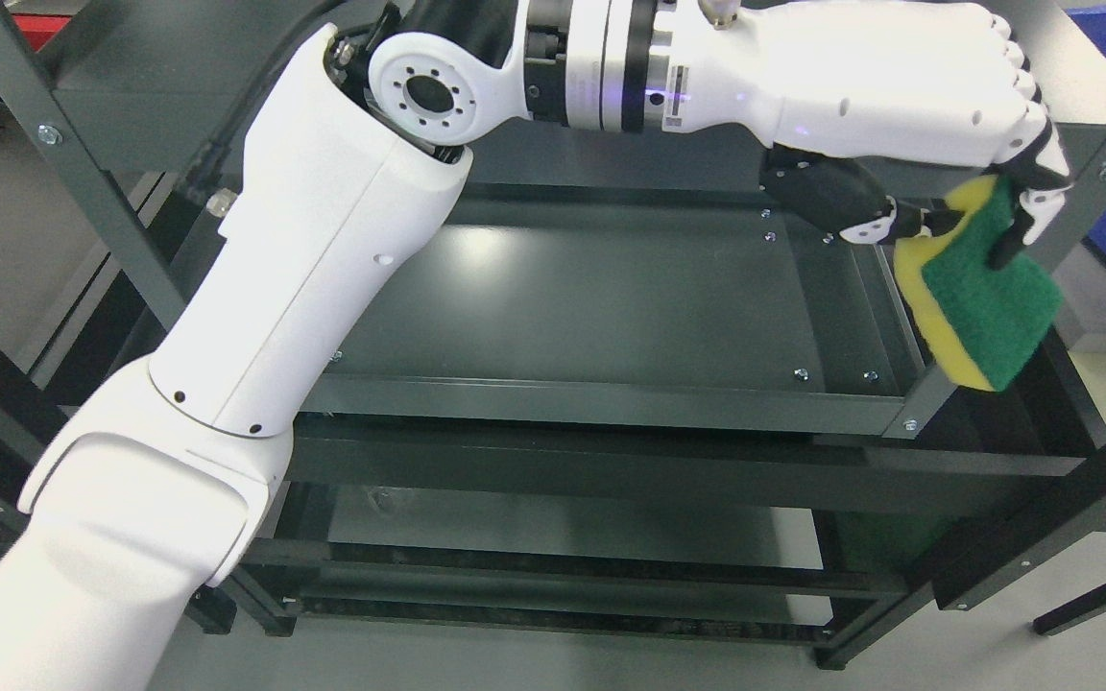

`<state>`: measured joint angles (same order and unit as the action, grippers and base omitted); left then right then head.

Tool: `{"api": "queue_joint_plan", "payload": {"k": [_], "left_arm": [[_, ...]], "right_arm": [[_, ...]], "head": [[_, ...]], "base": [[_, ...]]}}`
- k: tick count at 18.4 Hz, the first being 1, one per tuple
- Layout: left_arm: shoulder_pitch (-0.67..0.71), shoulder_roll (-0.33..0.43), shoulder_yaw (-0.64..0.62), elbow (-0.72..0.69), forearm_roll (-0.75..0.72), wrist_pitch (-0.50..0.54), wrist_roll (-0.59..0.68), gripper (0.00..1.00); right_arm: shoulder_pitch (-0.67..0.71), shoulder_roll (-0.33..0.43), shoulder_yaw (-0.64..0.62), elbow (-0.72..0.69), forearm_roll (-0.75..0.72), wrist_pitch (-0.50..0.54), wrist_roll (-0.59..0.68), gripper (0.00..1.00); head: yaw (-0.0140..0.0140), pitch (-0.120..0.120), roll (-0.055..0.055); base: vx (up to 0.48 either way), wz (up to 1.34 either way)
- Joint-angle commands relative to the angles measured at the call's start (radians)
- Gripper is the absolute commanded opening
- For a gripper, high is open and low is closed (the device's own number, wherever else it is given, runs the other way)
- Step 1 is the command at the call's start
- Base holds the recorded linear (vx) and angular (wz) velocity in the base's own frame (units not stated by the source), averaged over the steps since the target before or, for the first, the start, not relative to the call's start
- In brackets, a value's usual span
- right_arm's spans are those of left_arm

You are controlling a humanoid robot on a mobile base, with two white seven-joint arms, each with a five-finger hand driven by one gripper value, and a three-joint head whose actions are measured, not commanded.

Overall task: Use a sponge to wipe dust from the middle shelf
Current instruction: 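Sweep the sponge across the middle shelf surface away from the shelf post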

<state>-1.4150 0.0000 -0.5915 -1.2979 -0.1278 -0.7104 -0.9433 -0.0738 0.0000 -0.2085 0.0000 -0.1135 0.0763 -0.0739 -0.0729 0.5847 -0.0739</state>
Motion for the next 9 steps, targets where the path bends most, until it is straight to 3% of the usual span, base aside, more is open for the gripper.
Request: {"api": "queue_joint_plan", "payload": {"k": [1,5,7,9], "left_arm": [[-0.081,0.017,-0.015,0.071,-0.047,-0.006,-0.086,0.04],[-0.082,0.017,0.100,-0.004,-0.044,-0.001,-0.195,0.06],[-0.082,0.069,0.136,-0.046,-0.030,0.003,-0.224,0.09],[-0.081,0.176,0.125,-0.104,0.054,0.005,-0.229,0.11]], "right_arm": [[0.000,-0.017,0.000,-0.017,0.000,0.000,0.000,1.00],[0.000,-0.017,0.000,-0.017,0.000,0.000,0.000,1.00],[0.000,-0.017,0.000,-0.017,0.000,0.000,0.000,1.00],[0.000,-0.017,0.000,-0.017,0.000,0.000,0.000,1.00]], "head": [[0.0000,0.000,0.000],[0.0000,0.000,0.000],[0.0000,0.000,0.000],[0.0000,0.000,0.000]], "base": [[0.000,0.00],[0.000,0.00],[0.000,0.00],[0.000,0.00]]}}
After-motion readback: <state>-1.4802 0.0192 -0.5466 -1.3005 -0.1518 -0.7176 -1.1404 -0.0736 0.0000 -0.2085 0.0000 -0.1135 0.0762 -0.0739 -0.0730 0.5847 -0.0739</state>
